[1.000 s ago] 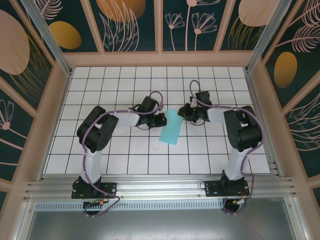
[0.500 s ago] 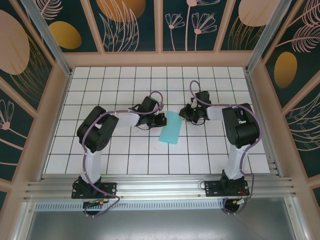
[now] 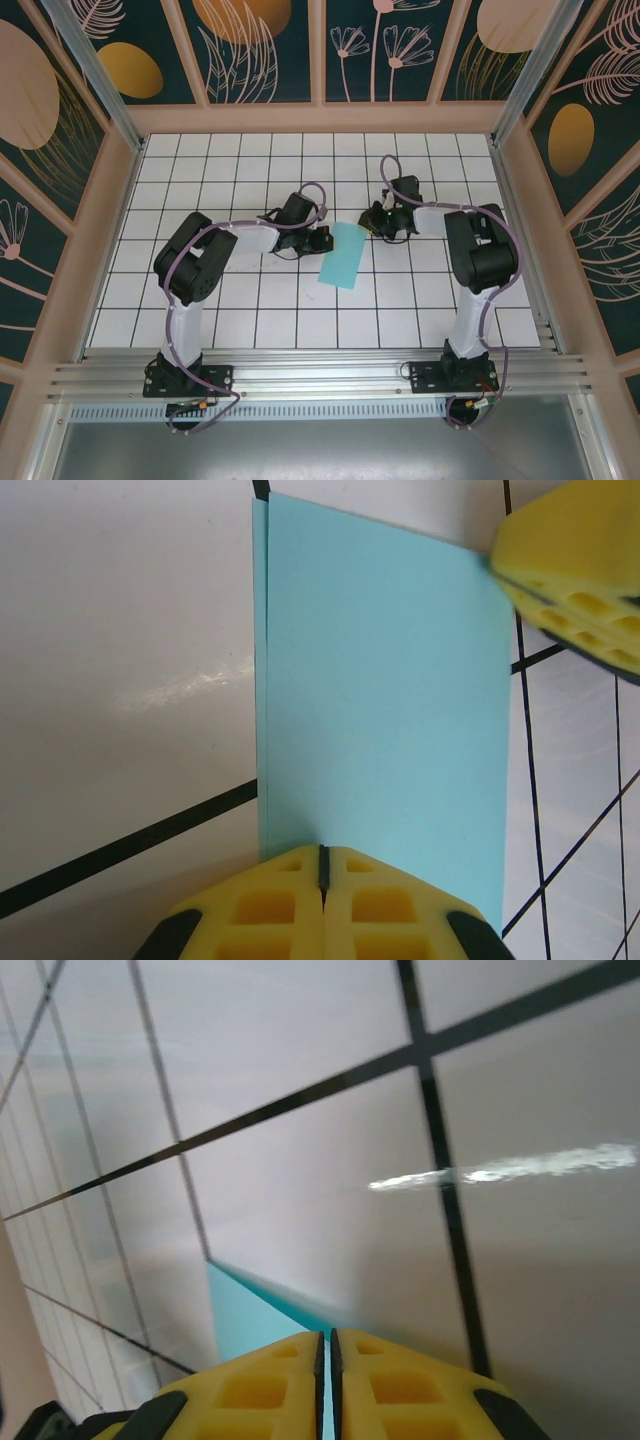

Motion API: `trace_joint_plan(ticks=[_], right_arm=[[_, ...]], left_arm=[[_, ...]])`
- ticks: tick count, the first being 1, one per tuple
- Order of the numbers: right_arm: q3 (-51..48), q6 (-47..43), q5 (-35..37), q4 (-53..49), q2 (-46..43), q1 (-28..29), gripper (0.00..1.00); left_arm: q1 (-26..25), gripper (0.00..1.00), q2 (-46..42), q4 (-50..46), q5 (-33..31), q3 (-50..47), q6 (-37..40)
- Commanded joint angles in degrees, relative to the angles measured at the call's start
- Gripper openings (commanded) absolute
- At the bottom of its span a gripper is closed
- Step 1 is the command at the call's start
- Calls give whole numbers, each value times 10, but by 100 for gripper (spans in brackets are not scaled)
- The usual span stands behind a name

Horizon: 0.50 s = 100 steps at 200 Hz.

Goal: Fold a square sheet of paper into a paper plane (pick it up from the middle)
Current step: Fold the square sheet of paper in half at the center of the table.

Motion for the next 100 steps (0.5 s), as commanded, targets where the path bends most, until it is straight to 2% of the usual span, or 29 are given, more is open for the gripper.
trace_joint_plan(ticks=[1, 34, 66, 100], right_arm=[[-2, 4, 14, -6, 25, -5, 14], [-3, 3, 38, -28, 20, -6, 14], [15, -1, 11, -34, 6, -6, 16], [24, -7, 18, -48, -5, -5, 16]], left_arm=[[-3, 0, 27, -79, -44, -16, 13], [-3, 0, 27, -79, -44, -17, 13], [-3, 0, 28, -74, -42, -20, 12], [-3, 0, 26, -74, -43, -21, 13]])
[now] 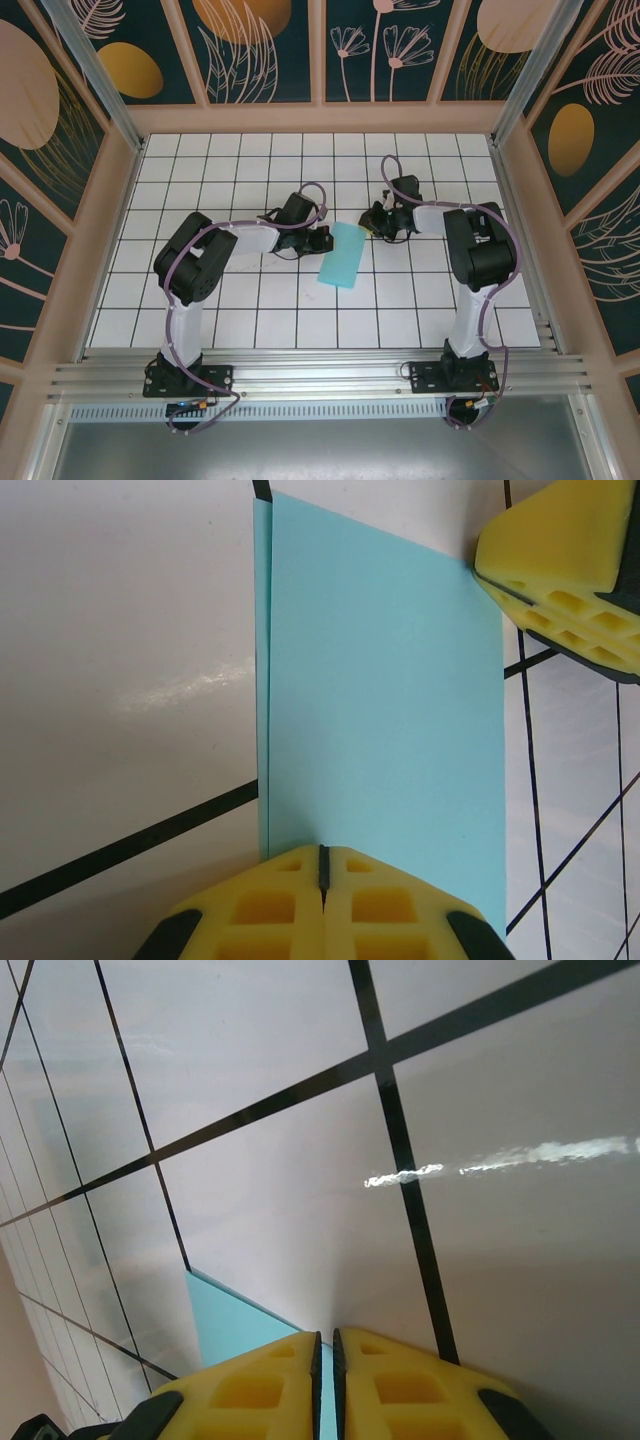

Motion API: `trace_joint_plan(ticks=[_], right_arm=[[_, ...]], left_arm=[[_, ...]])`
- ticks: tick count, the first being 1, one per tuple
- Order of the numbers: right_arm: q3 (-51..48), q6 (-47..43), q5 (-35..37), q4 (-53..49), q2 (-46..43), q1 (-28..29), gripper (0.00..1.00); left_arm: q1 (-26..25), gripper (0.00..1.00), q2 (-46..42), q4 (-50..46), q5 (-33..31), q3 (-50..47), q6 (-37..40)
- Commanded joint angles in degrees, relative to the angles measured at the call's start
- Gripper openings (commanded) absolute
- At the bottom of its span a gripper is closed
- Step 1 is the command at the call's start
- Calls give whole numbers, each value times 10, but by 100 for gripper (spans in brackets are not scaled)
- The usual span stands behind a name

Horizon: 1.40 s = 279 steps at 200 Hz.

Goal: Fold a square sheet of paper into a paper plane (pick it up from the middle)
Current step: Fold the square sheet of paper in half at the center of the table.

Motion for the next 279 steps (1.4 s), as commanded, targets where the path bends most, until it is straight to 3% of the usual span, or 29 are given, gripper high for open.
trace_joint_plan(ticks=[1, 96, 130, 176, 237, 279], right_arm=[[13, -11, 17, -31, -10, -2, 16], [-55, 19, 12, 39, 0, -2, 16], [-32, 6, 13, 10, 3, -3, 16], [-6, -14, 31, -30, -89, -2, 18], [-126, 42, 23, 47, -158, 28, 20], [-155, 69, 61, 51, -157, 74, 22]], left_arm=[[-3, 0, 26, -73, -41, -22, 13], [-2, 0, 18, -76, -44, -19, 19], [-2, 0, 18, -72, -47, -21, 17], [-2, 0, 14, -58, -45, -26, 6], [-3, 0, 1, -60, -38, -19, 0], [-3, 0, -10, -59, -27, -17, -1]])
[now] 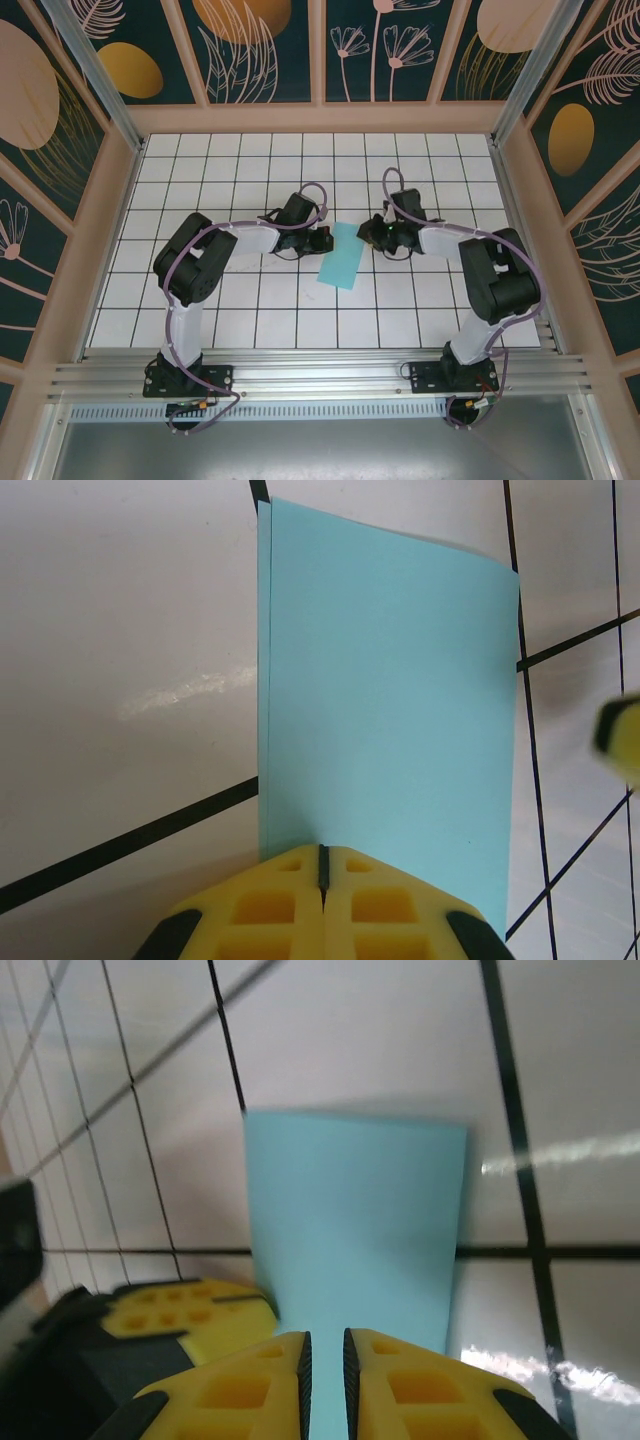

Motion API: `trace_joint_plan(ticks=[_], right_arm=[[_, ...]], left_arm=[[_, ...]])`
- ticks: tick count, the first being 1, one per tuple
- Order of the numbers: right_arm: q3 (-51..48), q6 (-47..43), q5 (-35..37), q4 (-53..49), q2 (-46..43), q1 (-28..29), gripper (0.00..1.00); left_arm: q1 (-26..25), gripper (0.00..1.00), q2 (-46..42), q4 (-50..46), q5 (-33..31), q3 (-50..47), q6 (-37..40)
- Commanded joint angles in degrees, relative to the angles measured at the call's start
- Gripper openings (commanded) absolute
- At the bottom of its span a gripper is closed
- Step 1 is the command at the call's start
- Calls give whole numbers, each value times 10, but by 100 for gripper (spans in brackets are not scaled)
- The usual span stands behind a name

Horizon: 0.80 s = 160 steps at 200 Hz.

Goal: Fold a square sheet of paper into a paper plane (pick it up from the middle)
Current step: Fold the square sheet of paper in half at the center of the table.

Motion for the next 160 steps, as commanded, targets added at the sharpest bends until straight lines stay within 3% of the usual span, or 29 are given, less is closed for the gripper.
trace_joint_plan(ticks=[1, 33, 128, 160], right_arm=[[-13, 28, 32, 18, -5, 22, 22], [-29, 33, 91, -2, -12, 42, 29], [-8, -3, 38, 10, 24, 51, 29], [20, -34, 40, -17, 36, 51, 29]], left_arm=[[-1, 0, -5, -57, -17, -15, -4], [-1, 5, -36, -55, 0, -18, -5], [3, 27, -126, -32, -58, -79, -33], [15, 36, -132, -2, -27, -100, -54]])
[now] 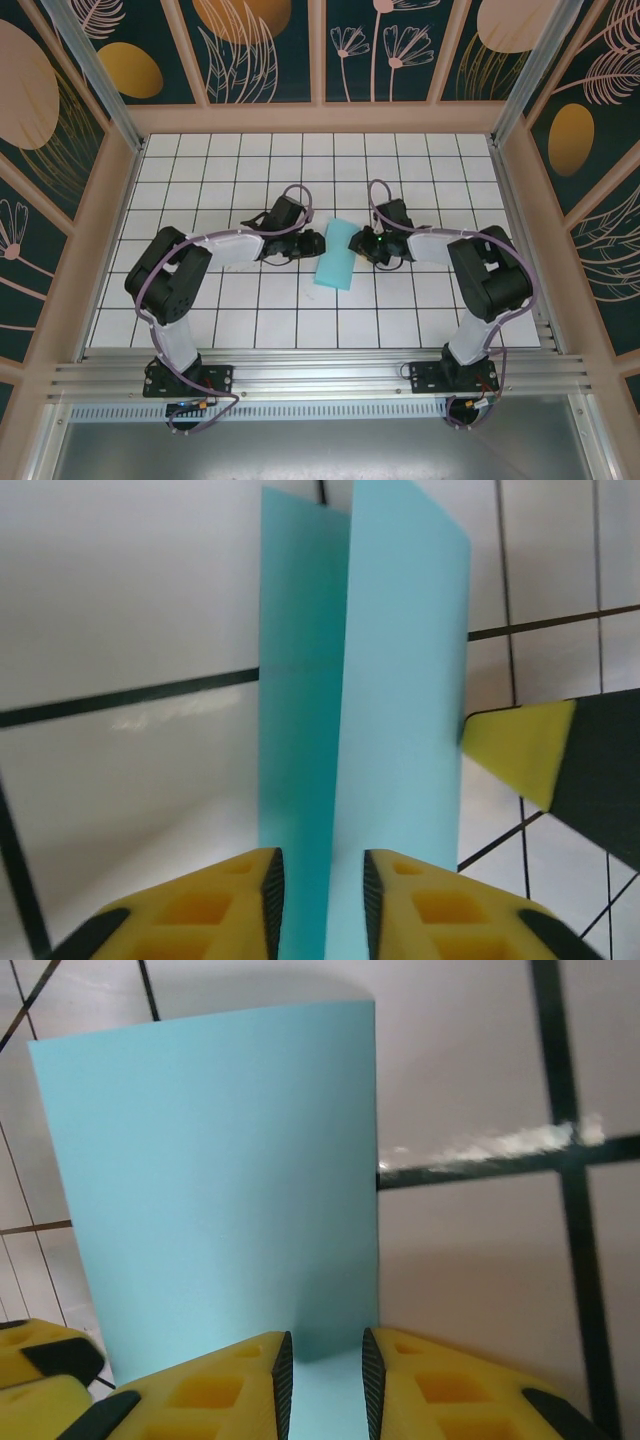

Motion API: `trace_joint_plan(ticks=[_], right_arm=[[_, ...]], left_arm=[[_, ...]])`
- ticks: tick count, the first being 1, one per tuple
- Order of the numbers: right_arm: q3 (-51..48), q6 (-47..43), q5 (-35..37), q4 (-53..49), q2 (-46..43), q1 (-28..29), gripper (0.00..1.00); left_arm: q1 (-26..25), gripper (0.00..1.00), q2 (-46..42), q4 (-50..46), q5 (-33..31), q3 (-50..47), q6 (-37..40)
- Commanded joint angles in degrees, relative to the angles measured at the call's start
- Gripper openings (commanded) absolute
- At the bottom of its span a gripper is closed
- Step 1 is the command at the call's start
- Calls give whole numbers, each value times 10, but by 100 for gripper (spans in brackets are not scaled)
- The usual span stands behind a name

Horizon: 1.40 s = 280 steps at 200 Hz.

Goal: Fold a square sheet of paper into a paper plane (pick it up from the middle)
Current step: Fold the square sheet of paper in half at the center of the table.

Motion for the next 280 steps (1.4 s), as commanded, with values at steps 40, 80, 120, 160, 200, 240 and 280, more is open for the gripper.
trace_joint_plan(ticks=[40, 80, 120, 160, 200, 240, 280], right_arm=[[28, -43, -9, -22, 14, 3, 29], [24, -41, -6, -23, 9, 2, 29], [20, -35, 16, -24, -29, 0, 29], [22, -12, -15, 28, -19, -24, 23], [51, -3, -81, 72, 20, -49, 14], [82, -4, -96, 78, 68, -53, 14], [85, -3, -91, 82, 99, -61, 14]], left_arm=[[14, 45, -3, 68, 83, -14, -35], [16, 48, 9, 74, 88, -15, -41], [18, 49, -9, 47, 36, -15, -25], [18, 33, -13, 78, 63, -20, -35], [18, 19, -4, 98, 107, -10, -37], [17, 17, 30, 90, 122, 24, -37], [18, 20, 28, 79, 112, 20, -35]])
